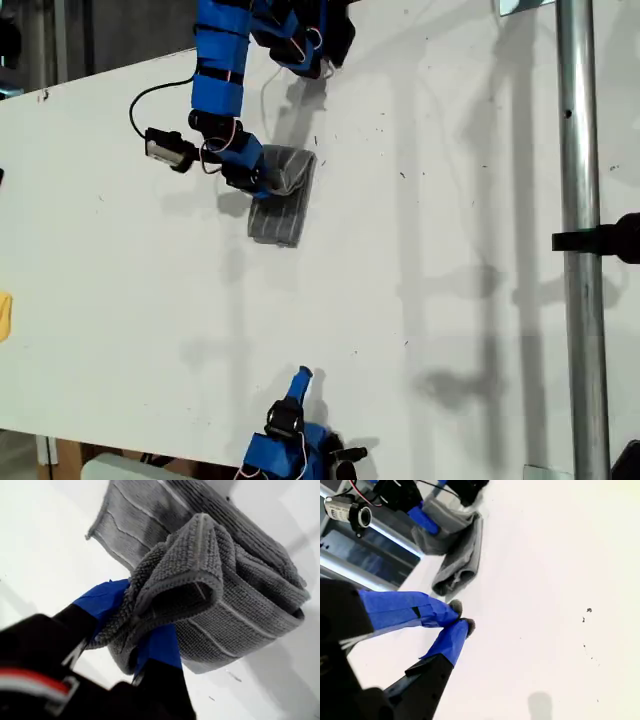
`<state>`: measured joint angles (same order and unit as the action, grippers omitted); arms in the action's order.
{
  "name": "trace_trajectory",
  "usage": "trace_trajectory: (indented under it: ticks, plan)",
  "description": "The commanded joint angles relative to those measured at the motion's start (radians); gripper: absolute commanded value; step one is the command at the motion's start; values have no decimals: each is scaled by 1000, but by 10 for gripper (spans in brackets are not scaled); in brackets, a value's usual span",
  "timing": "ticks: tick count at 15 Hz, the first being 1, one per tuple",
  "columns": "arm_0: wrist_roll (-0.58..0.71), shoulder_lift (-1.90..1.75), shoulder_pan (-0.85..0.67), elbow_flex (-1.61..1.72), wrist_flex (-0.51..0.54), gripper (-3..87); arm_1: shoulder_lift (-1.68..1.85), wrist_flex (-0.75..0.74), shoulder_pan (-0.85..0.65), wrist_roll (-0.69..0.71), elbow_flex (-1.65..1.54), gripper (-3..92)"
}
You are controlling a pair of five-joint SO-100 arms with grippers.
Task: Grasp corners of a towel and fold twice.
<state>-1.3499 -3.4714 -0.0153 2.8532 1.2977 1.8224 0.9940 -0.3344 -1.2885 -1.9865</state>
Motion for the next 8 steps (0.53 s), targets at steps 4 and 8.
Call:
trace_trajectory:
  ticks: [4, 8]
  plan:
    - [-3, -8, 6, -34, -18, 3, -120, -433, 15, 428, 252, 463]
    - [-8, -8, 14, -31, -21, 3, -133, -468, -28, 523, 465, 152]
